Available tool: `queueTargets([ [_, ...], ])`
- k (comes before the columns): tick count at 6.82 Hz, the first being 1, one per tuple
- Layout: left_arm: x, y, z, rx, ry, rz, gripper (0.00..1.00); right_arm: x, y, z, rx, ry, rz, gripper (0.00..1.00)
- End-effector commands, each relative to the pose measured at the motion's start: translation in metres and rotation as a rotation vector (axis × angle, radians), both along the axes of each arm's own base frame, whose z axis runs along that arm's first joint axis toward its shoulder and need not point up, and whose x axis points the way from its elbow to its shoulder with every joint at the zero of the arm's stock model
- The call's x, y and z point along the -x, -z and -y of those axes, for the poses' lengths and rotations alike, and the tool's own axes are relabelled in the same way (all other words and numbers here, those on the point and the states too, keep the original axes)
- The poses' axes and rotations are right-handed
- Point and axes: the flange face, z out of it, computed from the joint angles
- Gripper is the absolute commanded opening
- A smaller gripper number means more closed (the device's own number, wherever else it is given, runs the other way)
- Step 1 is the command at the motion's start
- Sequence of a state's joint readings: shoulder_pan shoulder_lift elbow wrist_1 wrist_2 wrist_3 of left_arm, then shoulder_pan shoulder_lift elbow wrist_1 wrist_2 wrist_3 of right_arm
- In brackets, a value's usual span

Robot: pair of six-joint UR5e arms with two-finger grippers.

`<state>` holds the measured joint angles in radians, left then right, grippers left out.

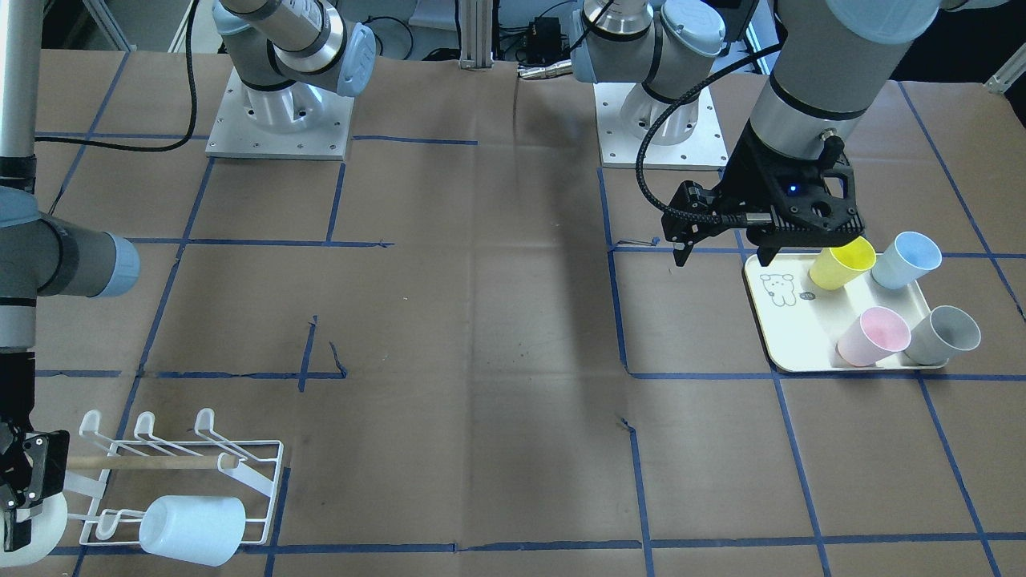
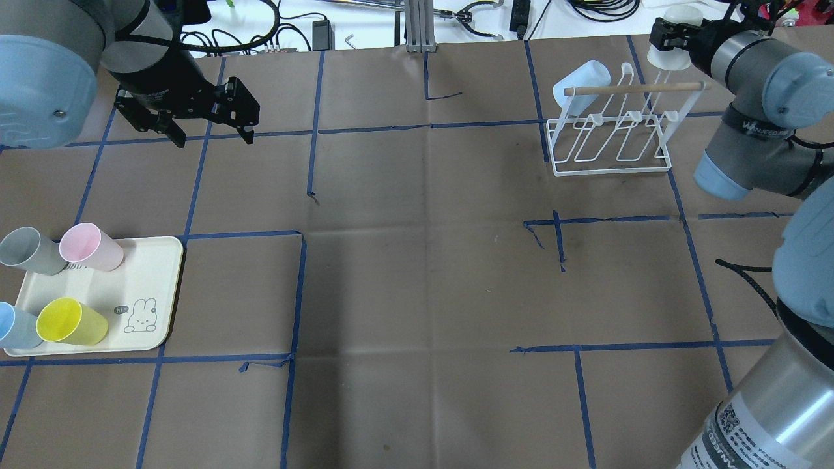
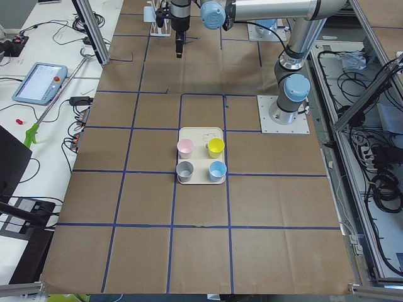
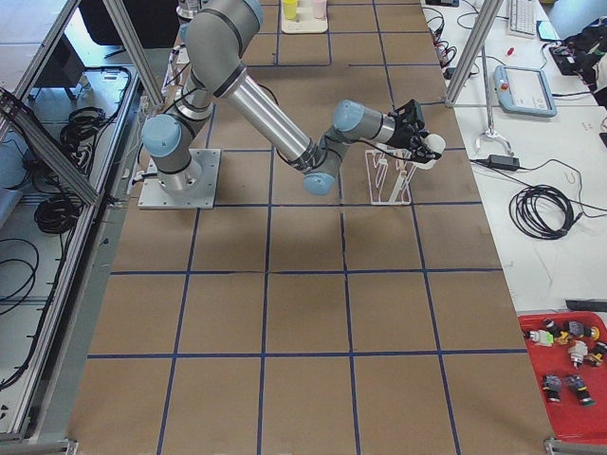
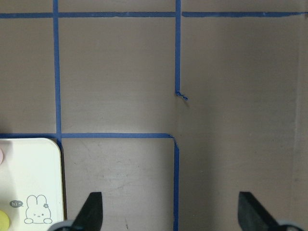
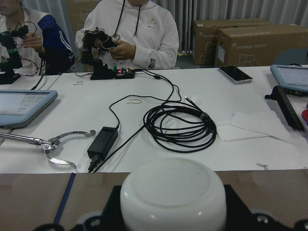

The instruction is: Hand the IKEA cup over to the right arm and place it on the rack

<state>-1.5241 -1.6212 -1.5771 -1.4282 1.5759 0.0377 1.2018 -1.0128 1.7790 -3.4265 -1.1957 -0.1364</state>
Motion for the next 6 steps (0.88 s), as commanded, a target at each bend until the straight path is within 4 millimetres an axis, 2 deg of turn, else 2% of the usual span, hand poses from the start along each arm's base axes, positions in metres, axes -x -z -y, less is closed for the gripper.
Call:
queueTargets([
  [1, 0.0007, -0.0047, -0.0056, 0.008, 0.000, 0.000, 1.00, -0.0009, 0.0151, -0.0036, -0.030, 0.001, 0.010, 0.12],
  [2, 0.0007, -0.0034, -0.0064, 0.006, 0.000, 0.000, 1.00, 0.0022, 0.0168, -0.0041, -0.033, 0.006, 0.009, 0.32],
  [3, 0.0008, -0.0026, -0.0073, 0.005, 0.000, 0.000, 1.00, 0.0043, 0.0168, -0.0044, -0.034, 0.018, 0.023, 0.99],
  [6, 0.0009, -0.0034, -0.0077, 0.006, 0.000, -0.002, 1.00, 0.0049, 0.0086, -0.0041, -0.021, 0.024, 0.020, 1.00],
])
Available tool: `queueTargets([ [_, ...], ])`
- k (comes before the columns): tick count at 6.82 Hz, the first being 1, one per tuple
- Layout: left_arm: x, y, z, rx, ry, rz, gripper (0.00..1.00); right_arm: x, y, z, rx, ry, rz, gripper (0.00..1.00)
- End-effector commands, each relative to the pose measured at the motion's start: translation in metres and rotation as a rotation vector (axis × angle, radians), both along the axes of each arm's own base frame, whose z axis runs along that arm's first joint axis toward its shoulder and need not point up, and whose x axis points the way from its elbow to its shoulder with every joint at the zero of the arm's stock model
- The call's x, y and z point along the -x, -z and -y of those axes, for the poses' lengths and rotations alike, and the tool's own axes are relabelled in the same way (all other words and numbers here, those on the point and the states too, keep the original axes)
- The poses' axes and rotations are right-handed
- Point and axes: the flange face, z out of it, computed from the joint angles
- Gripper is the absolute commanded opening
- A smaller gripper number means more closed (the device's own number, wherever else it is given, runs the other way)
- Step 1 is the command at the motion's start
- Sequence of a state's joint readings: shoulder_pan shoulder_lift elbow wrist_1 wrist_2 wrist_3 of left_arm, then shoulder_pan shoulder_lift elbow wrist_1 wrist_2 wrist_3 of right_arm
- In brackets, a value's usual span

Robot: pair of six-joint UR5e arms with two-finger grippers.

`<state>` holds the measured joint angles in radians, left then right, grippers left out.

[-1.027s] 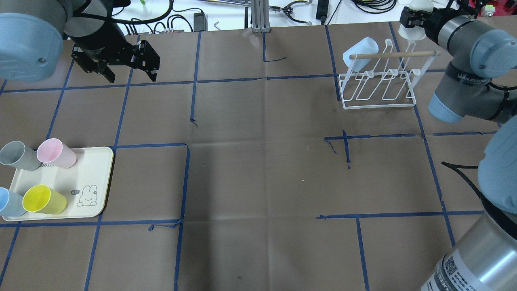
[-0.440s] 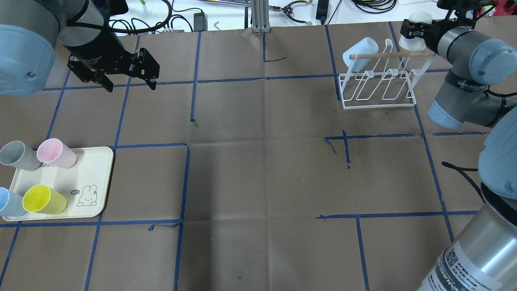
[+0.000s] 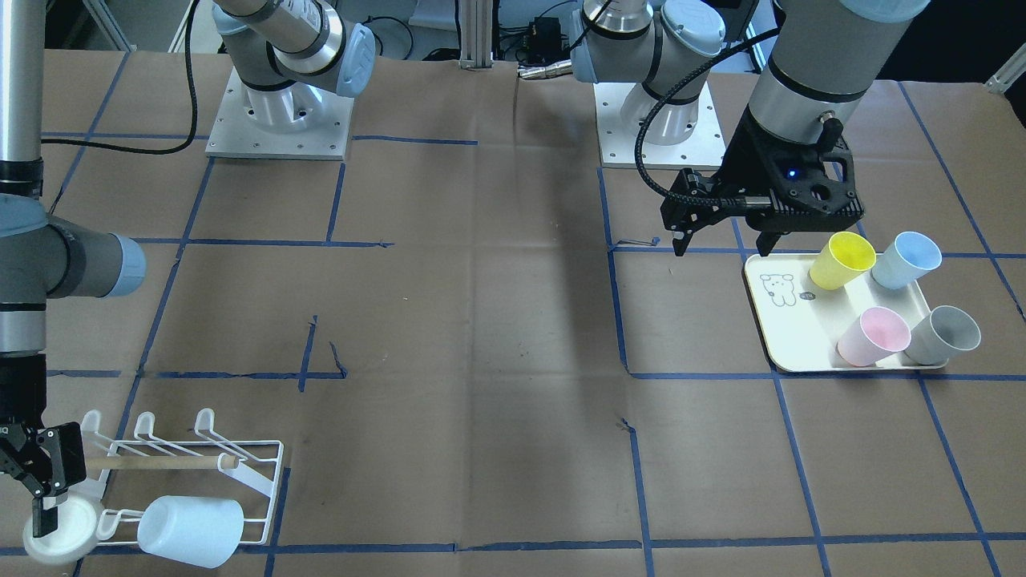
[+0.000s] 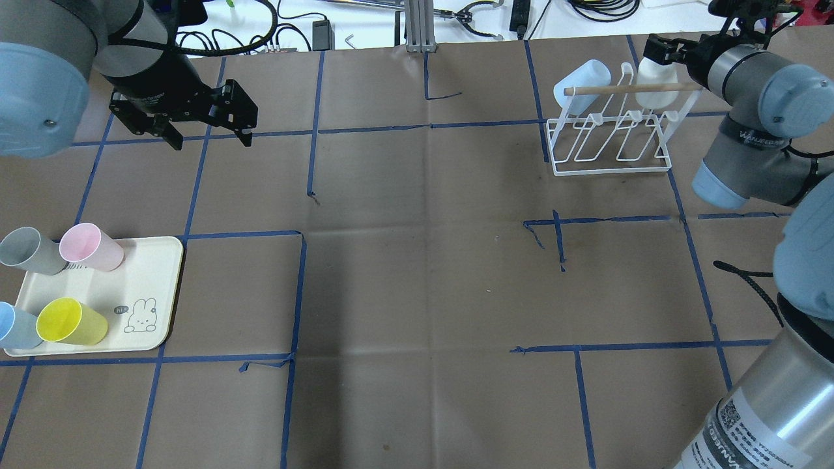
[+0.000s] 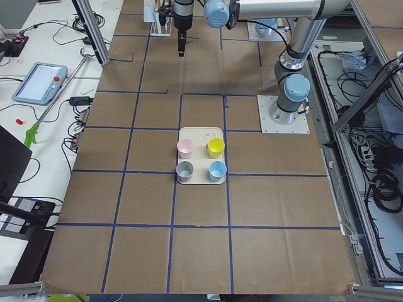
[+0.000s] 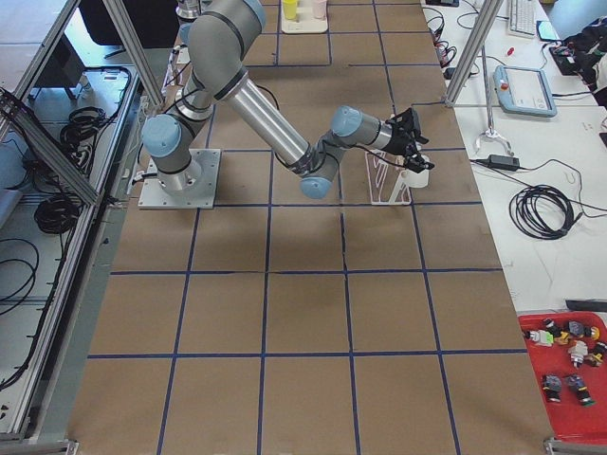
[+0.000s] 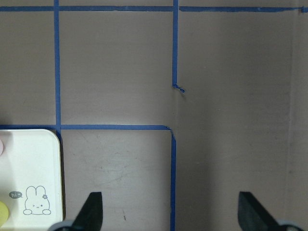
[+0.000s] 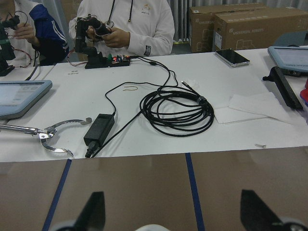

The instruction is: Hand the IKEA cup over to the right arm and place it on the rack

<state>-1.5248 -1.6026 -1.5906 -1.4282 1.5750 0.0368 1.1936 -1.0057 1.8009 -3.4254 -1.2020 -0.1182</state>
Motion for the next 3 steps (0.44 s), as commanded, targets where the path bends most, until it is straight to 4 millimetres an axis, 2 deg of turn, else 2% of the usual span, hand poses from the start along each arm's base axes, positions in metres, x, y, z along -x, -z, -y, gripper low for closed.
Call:
queueTargets([
  [1, 0.000, -0.001, 0.000, 0.001, 0.000, -0.001, 1.00, -0.001, -0.016, 0.000, 0.027, -0.001, -0.011, 1.00],
  [3, 0.000, 0.003, 0.001, -0.004, 0.000, 0.000, 1.00, -0.004, -0.050, -0.007, 0.021, -0.002, -0.008, 1.00],
])
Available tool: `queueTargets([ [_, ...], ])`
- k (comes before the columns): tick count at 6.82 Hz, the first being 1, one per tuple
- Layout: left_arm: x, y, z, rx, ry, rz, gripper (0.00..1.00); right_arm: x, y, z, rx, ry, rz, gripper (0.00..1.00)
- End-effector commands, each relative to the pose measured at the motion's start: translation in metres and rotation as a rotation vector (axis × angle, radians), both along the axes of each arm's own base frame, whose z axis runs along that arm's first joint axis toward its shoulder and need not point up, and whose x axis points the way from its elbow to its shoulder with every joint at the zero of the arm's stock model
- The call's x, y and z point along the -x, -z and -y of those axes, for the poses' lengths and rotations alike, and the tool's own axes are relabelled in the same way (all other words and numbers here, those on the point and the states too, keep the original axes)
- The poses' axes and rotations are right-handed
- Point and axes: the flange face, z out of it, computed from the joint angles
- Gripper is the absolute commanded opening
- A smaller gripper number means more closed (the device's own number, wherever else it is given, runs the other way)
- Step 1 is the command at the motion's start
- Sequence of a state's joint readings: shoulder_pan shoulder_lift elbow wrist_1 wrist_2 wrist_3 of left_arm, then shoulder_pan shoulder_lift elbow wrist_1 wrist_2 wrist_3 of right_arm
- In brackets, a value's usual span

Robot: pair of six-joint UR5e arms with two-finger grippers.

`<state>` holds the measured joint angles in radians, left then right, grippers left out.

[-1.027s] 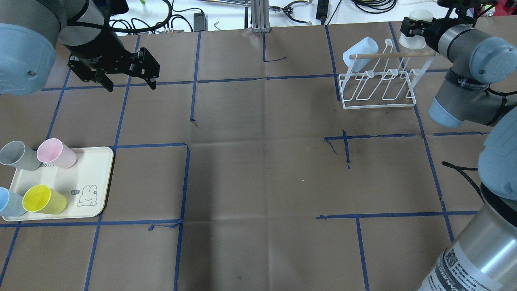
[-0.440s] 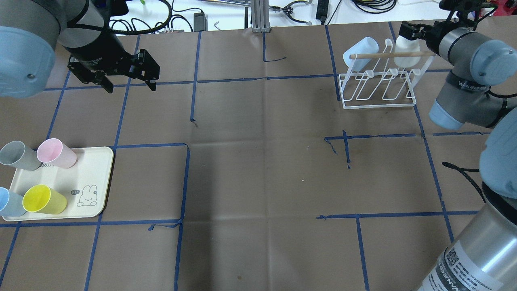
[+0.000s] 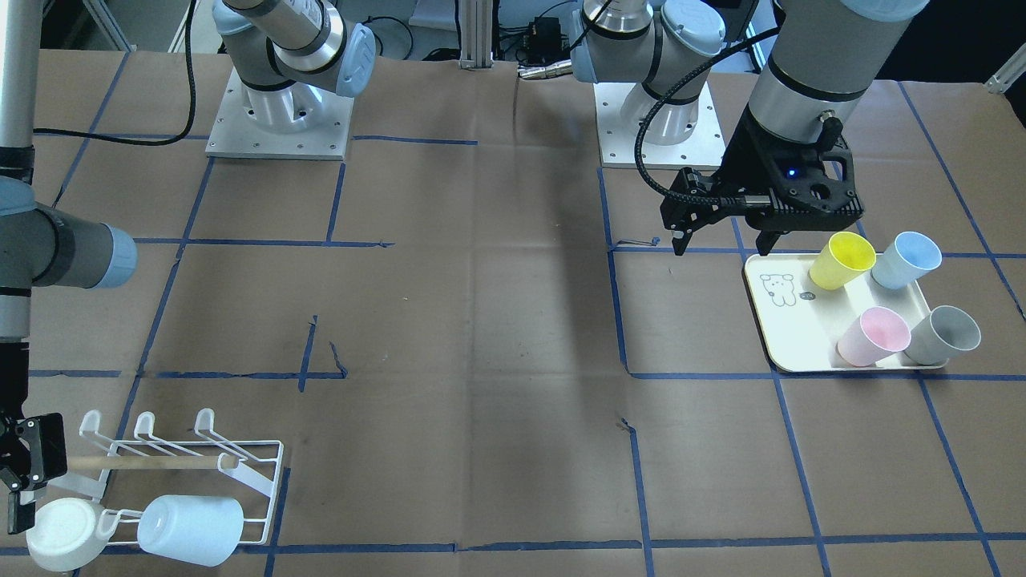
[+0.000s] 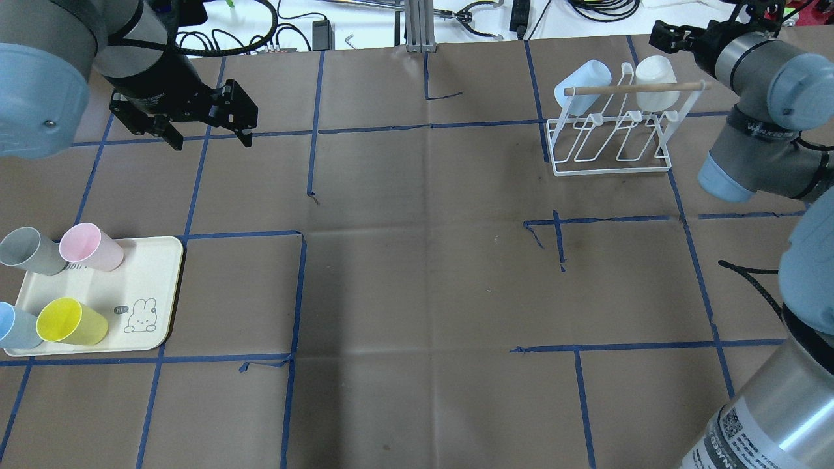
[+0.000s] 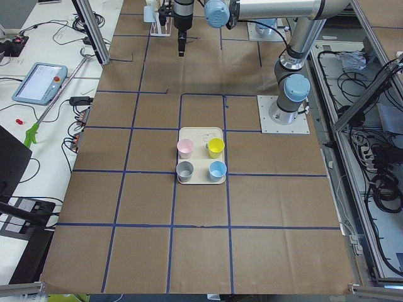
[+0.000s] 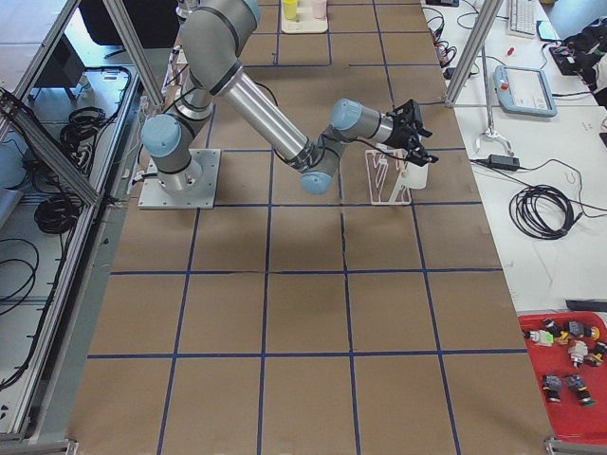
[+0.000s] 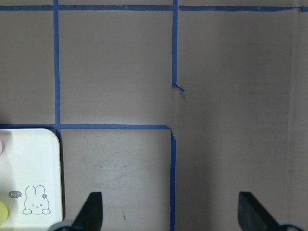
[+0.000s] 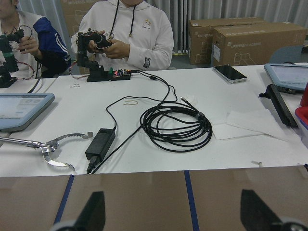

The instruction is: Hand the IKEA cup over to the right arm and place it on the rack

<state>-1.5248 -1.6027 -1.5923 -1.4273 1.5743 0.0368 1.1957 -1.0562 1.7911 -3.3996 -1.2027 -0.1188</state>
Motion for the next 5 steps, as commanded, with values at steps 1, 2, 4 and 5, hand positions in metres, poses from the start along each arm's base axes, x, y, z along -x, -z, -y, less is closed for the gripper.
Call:
queueTargets([
  [1, 0.000, 0.008, 0.004, -0.012, 0.000, 0.001, 1.00, -0.007, -0.044, -0.011, -0.005, -0.004, 0.002, 1.00],
  [2, -0.001, 0.009, 0.005, -0.015, -0.002, 0.002, 1.00, -0.012, -0.057, -0.015, -0.066, -0.013, 0.024, 1.00],
  [4, -0.001, 0.009, 0.005, -0.015, -0.003, 0.002, 1.00, -0.021, -0.088, -0.034, -0.234, -0.017, 0.076, 1.00],
  [5, -0.001, 0.005, 0.003, -0.007, -0.004, 0.005, 1.00, -0.038, -0.085, -0.043, -0.407, -0.030, 0.152, 1.00],
])
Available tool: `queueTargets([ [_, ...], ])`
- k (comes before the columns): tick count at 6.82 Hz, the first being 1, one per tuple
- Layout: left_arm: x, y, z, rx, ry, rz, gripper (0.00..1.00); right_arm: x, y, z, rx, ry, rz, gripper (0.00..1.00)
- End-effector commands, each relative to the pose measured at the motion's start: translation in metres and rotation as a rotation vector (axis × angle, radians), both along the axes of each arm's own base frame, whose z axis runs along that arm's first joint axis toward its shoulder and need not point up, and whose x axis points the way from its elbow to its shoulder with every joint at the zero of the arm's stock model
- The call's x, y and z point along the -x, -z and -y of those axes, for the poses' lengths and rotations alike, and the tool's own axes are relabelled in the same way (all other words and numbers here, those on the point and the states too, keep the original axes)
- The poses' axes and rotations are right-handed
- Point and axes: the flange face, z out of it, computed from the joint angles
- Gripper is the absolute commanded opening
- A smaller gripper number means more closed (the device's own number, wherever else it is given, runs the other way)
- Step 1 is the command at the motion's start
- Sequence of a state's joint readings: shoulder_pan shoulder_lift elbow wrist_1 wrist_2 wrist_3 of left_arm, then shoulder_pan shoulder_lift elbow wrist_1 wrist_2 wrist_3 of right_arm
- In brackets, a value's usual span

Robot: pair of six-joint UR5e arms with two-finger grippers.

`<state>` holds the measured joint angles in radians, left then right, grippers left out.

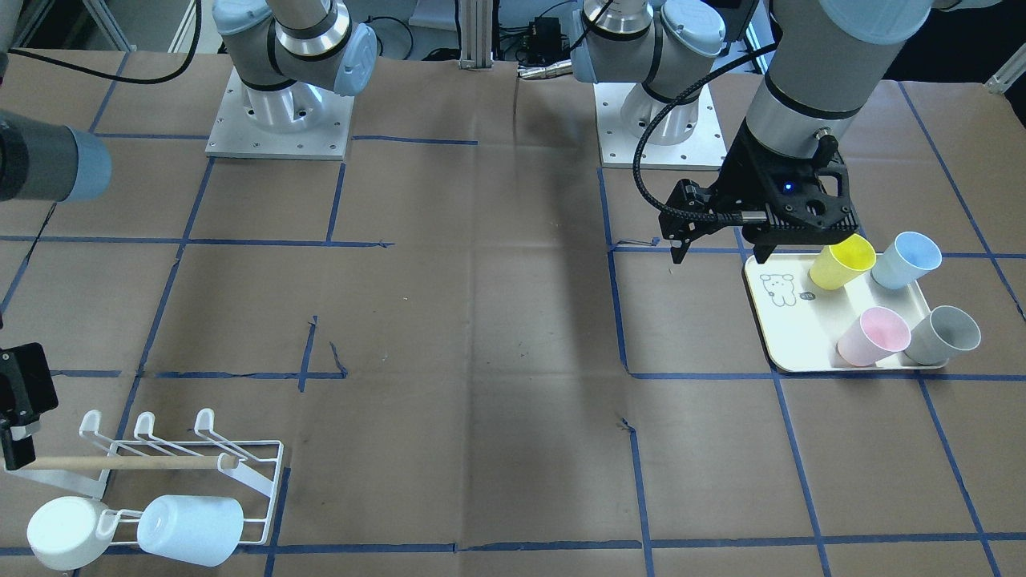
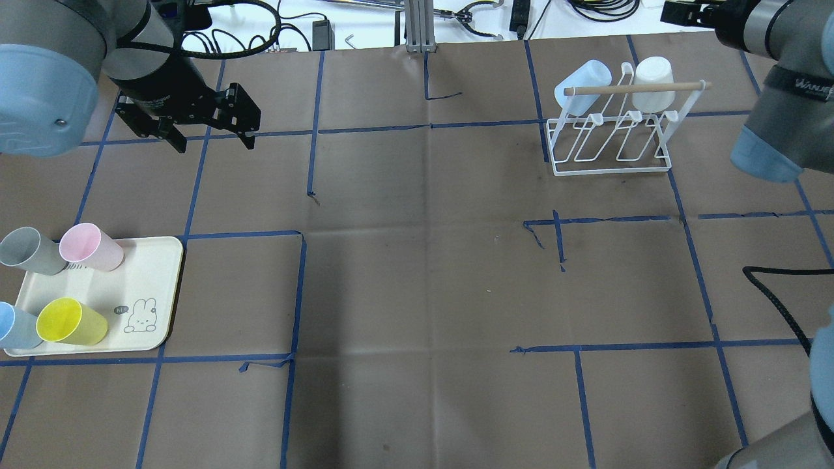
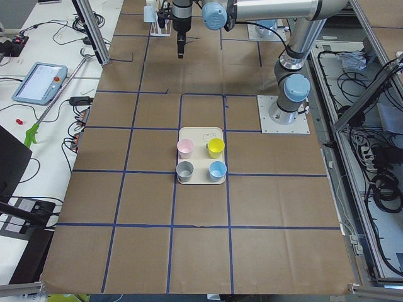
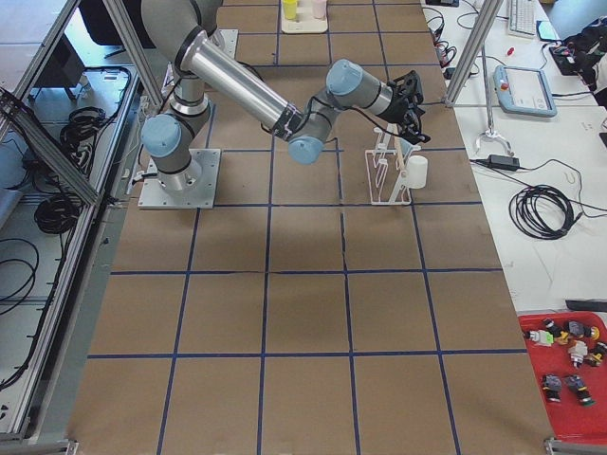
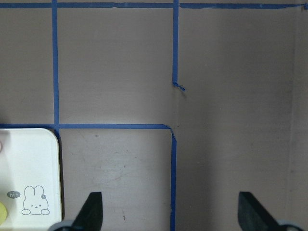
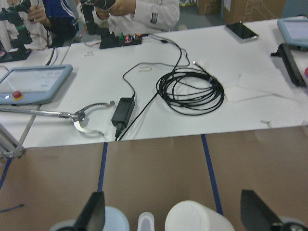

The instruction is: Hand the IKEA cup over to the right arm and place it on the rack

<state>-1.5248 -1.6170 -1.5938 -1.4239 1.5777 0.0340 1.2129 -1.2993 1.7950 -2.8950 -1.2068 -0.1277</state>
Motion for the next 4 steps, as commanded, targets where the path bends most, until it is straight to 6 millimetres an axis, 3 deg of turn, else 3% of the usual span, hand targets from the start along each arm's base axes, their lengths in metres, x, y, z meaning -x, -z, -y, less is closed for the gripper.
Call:
queueTargets([
  [1, 0.000, -0.007, -0.005, 0.008, 0.001, 0.004, 1.00, -0.022, -0.009, -0.026, -0.271, -0.011, 0.101, 1.00],
  [4, 0.000, -0.007, -0.005, 0.003, 0.001, 0.004, 1.00, -0.068, -0.018, -0.058, -0.548, -0.048, 0.127, 1.00],
])
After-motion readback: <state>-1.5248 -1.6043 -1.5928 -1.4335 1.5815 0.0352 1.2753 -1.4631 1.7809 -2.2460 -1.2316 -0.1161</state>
